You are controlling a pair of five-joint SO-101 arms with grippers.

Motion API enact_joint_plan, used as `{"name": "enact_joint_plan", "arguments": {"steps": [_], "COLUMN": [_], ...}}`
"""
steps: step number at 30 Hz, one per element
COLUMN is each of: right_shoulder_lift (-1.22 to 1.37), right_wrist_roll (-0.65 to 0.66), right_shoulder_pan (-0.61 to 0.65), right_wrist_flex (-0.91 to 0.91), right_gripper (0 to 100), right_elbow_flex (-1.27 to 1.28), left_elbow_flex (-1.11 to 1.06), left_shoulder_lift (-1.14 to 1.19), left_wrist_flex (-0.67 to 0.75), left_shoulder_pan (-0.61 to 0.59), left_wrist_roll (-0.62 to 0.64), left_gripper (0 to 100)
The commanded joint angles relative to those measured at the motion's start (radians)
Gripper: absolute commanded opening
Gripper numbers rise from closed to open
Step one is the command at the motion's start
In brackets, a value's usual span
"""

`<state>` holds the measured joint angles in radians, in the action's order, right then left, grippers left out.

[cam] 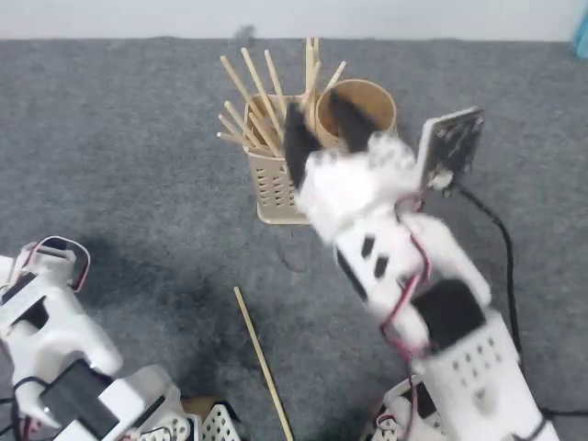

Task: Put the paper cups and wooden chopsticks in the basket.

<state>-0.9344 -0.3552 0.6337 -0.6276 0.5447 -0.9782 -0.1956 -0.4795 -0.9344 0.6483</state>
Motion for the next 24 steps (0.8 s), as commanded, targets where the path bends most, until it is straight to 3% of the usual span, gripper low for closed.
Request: {"name": "enact_joint_plan", "arguments": {"steps": [1, 4, 7, 9, 11, 13, 19, 24], "right_shoulder_lift": [-0.114, -0.165, -0.2, -0.206, -0.199, -0.177, 0.005, 0.251], "right_wrist_roll": [-0.031, -0.037, -0.025, 0.04, 0.089, 0.092, 0.092, 0.089], "right_shoulder_pan": [0.084, 0.182, 0.272, 0.314, 0.355, 0.383, 0.397, 0.397], "right_wrist_flex": [-0.266, -0.38, -0.395, -0.38, -0.352, -0.311, -0.027, 0.105], "right_gripper": [19.4, 18.0, 9.0, 1.6, 1.4, 2.7, 0.9, 0.9], "right_elbow_flex": [-0.017, 0.057, 0.157, 0.213, 0.287, 0.365, 0.565, 0.549], "left_elbow_flex": [0.018, 0.018, 0.018, 0.018, 0.022, 0.024, 0.024, -0.025], "left_shoulder_lift": [-0.012, -0.012, -0.014, -0.014, -0.014, -0.015, -0.015, -0.091], "left_wrist_flex": [-0.002, -0.002, -0.002, -0.002, -0.002, -0.002, -0.002, 0.0], "left_shoulder_pan": [0.009, 0.009, 0.011, 0.015, 0.02, 0.044, 0.055, 0.077], "left_wrist_roll": [-0.011, -0.011, -0.017, -0.074, -0.146, -0.196, -0.216, -0.239], "left_gripper": [26, 26, 25, 20, 10, 0, 1, 1]}}
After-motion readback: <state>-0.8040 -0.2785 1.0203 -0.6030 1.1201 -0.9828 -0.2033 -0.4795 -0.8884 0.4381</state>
